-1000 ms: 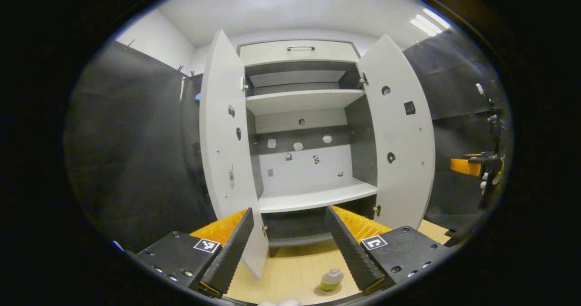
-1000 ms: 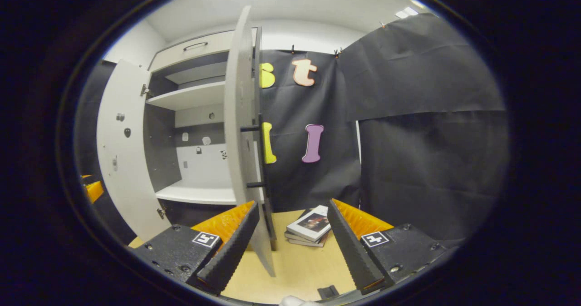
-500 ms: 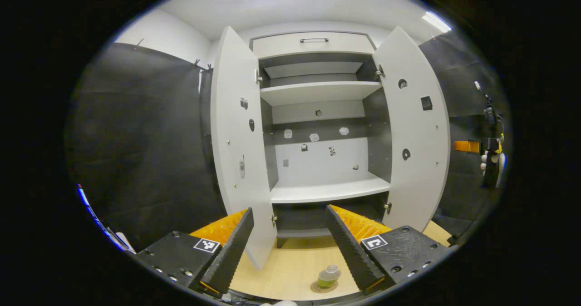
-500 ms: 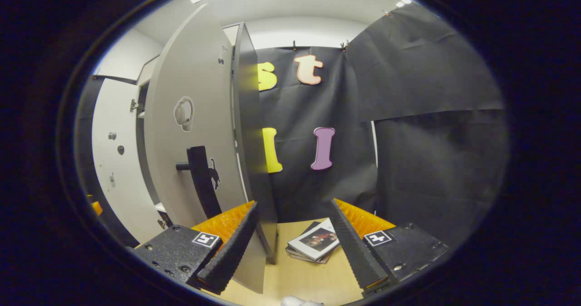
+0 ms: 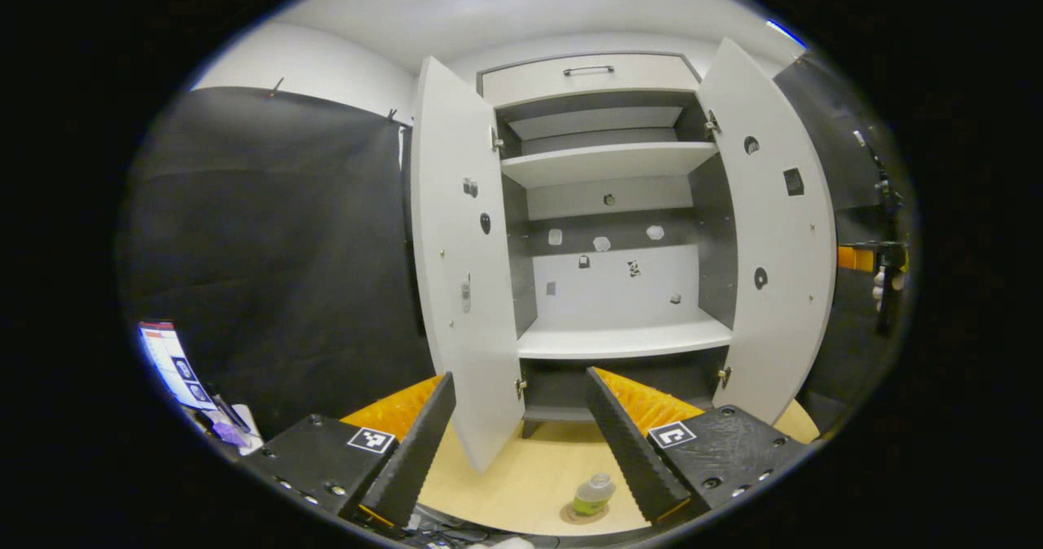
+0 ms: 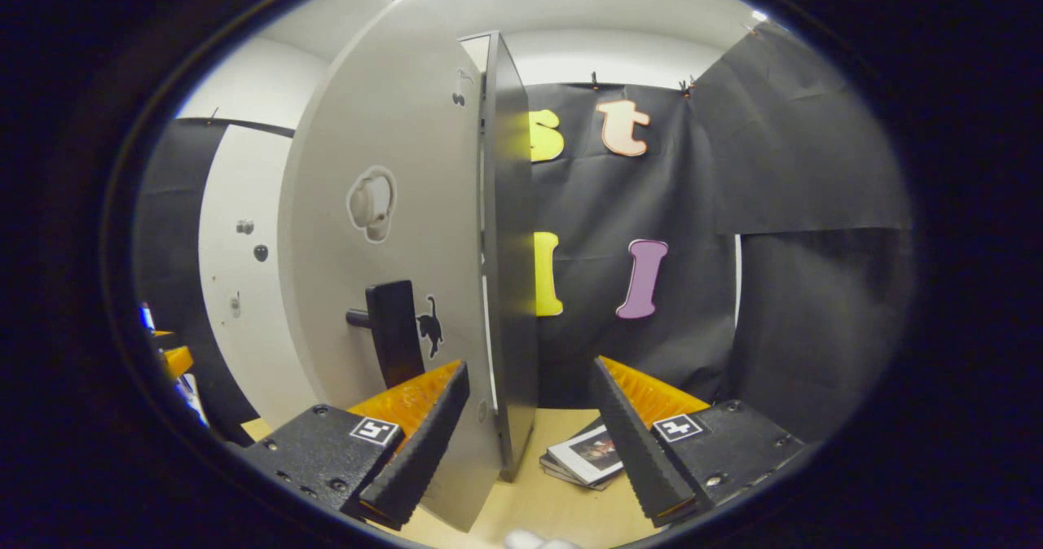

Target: Grasp the bottle in the cabinet with the left hand and place it on the coaster, then close the right door with the right hand and the left door with the left hand.

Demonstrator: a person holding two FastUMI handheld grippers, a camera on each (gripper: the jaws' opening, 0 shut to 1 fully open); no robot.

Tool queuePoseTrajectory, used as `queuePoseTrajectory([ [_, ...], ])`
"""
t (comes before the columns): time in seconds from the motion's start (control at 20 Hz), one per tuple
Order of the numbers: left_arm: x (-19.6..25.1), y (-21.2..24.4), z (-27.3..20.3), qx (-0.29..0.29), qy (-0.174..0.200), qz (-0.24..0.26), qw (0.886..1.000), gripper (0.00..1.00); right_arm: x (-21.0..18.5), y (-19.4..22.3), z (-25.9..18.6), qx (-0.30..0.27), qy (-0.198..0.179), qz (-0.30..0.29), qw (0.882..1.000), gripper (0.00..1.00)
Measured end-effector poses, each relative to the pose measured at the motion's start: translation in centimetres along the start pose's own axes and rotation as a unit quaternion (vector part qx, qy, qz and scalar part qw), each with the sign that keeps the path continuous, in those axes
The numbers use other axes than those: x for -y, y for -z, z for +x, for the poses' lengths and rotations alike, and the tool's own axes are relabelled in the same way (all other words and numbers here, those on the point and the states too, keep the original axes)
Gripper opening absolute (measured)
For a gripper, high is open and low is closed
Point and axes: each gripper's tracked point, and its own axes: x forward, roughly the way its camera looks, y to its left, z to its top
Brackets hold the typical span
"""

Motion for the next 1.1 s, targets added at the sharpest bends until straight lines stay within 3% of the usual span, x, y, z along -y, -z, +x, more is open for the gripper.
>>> queuePoseTrajectory([
  [0.25,0.9,0.2,0.3,0.001,0.021,0.012,1.000,0.97,-1.9,0.1,-0.1,-0.001,0.006,-0.007,1.000,0.95],
  [0.75,-1.4,-0.8,3.9,0.008,0.081,0.024,0.996,0.97,-9.9,1.4,1.0,-0.010,0.025,0.004,1.000,0.98],
  [0.9,-2.7,-0.4,4.8,0.009,0.086,0.032,0.996,0.97,-13.1,1.7,1.7,-0.008,0.005,0.003,1.000,0.99],
  [1.0,-3.5,0.4,5.3,0.004,0.089,0.030,0.996,0.97,-16.1,2.1,1.9,-0.012,-0.027,-0.001,1.000,0.96],
  [1.1,-4.1,0.6,5.5,0.005,0.099,0.021,0.995,0.97,-17.0,2.1,1.6,-0.010,-0.026,-0.009,1.000,0.99],
])
